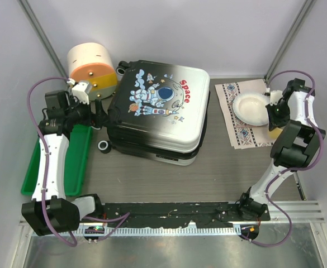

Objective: Open, take out, and arrange the luggage

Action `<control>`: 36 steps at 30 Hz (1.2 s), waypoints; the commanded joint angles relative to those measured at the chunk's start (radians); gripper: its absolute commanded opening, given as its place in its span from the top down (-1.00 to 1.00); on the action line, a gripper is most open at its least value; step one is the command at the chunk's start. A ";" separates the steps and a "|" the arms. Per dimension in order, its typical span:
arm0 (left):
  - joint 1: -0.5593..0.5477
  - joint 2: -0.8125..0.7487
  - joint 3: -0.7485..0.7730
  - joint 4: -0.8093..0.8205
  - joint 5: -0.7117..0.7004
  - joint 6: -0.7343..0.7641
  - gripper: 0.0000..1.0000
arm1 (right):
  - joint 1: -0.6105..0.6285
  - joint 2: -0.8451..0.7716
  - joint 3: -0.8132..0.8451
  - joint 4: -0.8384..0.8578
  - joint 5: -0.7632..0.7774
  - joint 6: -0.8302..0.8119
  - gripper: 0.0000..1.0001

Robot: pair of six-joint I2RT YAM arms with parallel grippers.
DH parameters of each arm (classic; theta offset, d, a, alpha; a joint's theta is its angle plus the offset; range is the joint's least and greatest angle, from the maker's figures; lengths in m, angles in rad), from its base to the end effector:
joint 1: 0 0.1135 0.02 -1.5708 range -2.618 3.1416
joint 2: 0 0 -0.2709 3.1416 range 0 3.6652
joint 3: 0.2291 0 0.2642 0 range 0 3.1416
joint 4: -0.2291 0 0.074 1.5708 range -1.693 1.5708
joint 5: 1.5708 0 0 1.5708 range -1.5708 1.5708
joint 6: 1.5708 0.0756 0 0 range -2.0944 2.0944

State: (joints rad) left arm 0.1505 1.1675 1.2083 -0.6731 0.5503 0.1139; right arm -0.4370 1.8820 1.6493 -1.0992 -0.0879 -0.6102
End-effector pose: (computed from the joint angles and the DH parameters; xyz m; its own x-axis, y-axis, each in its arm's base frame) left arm 0.2828 0.0029 0.3513 -0.5477 0.0149 -0.8366 0.3538 0.9102 -0.2154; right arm 0.3675 -0.1643 0.2254 -0.9522 -0.1852 -0.2428 -0.1743 0.9825 -0.0657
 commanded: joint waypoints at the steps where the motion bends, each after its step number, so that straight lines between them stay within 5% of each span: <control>1: -0.005 -0.014 0.007 0.024 0.011 0.023 -0.68 | 0.009 0.026 0.035 0.030 0.028 0.001 0.96; 12: -0.005 -0.037 -0.021 0.021 0.025 0.053 -0.68 | 0.012 0.045 -0.019 0.094 0.014 -0.036 0.79; 15: -0.005 -0.040 -0.023 0.018 0.023 0.056 -0.68 | 0.012 0.043 -0.019 0.090 0.011 -0.042 0.18; 23: -0.005 -0.034 0.014 -0.029 -0.004 0.066 -0.71 | 0.015 -0.007 0.020 0.023 0.028 -0.023 -0.34; 36: 0.012 -0.023 0.128 -0.149 -0.067 -0.163 -0.78 | 0.041 -0.121 0.371 -0.203 -0.105 0.088 -0.45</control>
State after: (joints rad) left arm 0.1532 1.1545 1.2804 -0.7921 0.4969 0.0750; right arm -0.4240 1.8439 1.8656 -1.2350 -0.0975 -0.5961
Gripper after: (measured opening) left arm 0.889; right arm 0.732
